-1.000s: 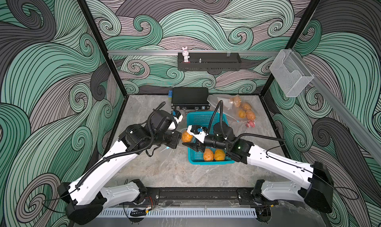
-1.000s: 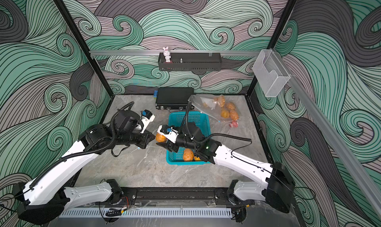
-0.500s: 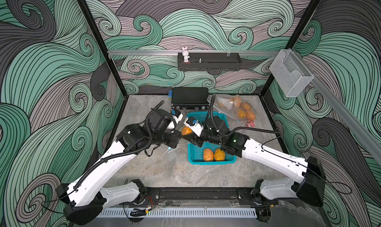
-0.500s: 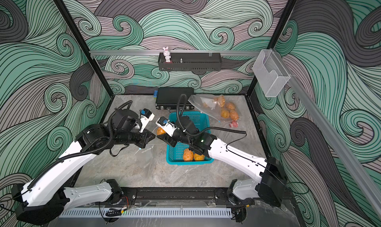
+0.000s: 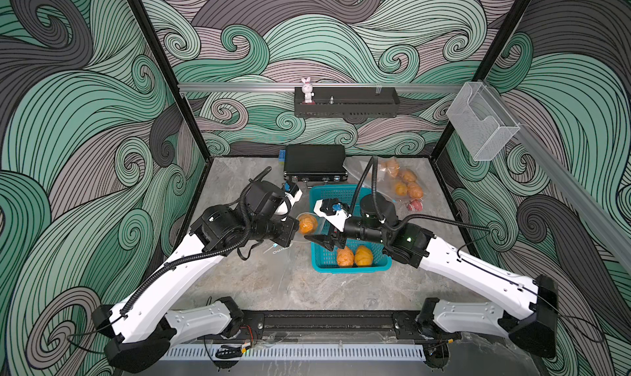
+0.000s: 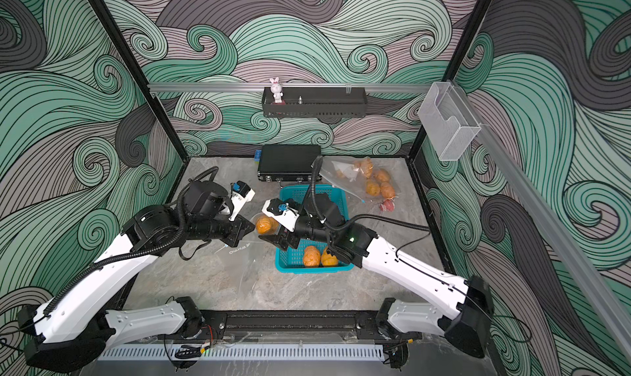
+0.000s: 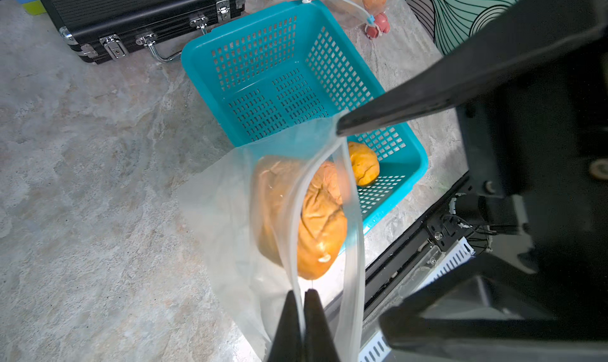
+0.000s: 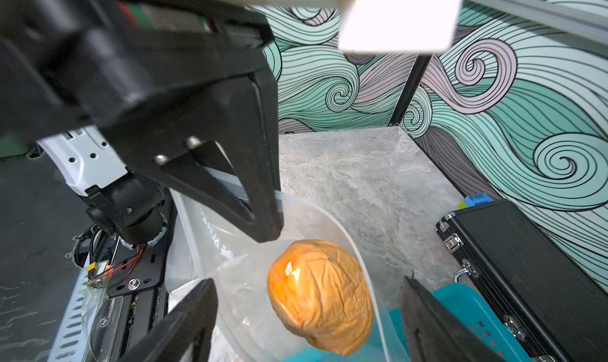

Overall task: Put the potatoes into a zipper bag and zip it
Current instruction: Place the potato into the zipper food storage bag.

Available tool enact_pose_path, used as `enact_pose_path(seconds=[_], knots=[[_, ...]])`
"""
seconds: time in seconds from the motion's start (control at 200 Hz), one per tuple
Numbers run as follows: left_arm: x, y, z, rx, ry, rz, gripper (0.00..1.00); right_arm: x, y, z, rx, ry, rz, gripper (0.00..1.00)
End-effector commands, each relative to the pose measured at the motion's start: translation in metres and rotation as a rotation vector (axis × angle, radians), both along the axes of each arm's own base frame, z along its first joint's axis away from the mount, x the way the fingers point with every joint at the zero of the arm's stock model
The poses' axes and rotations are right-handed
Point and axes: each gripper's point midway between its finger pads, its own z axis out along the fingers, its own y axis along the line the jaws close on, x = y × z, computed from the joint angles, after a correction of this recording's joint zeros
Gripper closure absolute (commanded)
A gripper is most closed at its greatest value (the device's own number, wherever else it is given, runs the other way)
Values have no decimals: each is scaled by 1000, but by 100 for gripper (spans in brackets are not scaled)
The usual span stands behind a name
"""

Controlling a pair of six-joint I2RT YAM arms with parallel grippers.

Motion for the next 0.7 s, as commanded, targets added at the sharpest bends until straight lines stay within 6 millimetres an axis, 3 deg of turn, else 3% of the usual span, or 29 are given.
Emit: enact_pose_path(seconds=[0.0, 0.135, 0.26, 0.32, 0.425, 0.696], knots=[[-3, 8, 15, 1, -34, -2, 100, -8, -9, 17, 58, -86, 34, 17], [-7, 11, 16, 28, -24, -28, 100, -58, -15, 19, 83, -241, 311, 20], [-12, 15, 16, 56, -11, -40, 100, -77, -22, 5, -2, -303, 426, 28], [-14, 16, 18, 50, -11, -43, 100, -79, -22, -2, -40, -320, 442, 34], [-17, 16, 24, 33, -17, -50, 100, -79, -17, -13, -121, -369, 449, 53], [-21, 18, 29, 30, -21, -62, 100, -61, 2, -8, -188, -468, 406, 50]])
